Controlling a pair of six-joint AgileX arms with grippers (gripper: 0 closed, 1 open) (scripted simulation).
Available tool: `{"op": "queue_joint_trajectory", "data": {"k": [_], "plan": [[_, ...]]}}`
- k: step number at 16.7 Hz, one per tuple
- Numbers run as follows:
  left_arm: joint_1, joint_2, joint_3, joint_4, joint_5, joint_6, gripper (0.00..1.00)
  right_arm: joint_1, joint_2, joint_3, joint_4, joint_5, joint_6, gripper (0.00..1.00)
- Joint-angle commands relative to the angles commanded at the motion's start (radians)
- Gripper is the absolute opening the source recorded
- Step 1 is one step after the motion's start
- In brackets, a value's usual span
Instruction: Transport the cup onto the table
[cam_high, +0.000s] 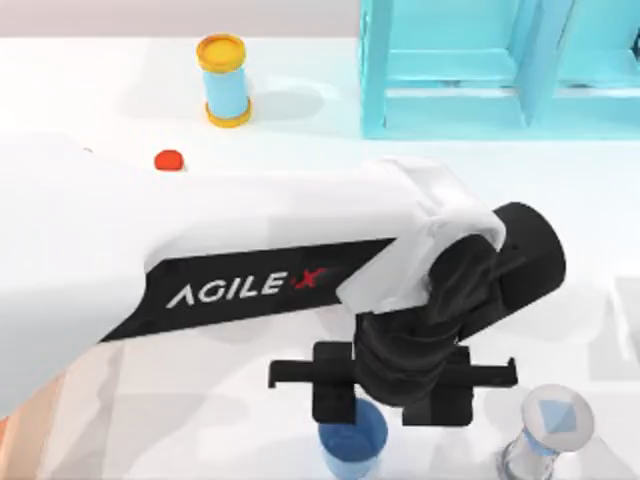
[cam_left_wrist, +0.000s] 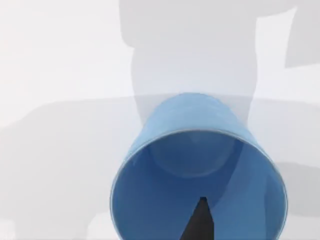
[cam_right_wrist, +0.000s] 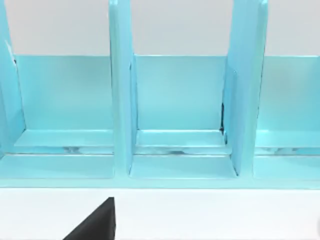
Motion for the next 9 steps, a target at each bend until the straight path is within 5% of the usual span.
{"op": "queue_joint_trajectory", "data": {"k": [3, 9], "plan": [[0.0, 0.0, 0.0, 0.0, 0.0, 0.0, 0.98, 0.0, 0.0, 0.0, 0.0, 0.0, 0.0, 1.0], [0.0, 0.0, 0.0, 0.0, 0.0, 0.0, 1.0, 0.0, 0.0, 0.0, 0.0, 0.0, 0.0, 1.0]]}}
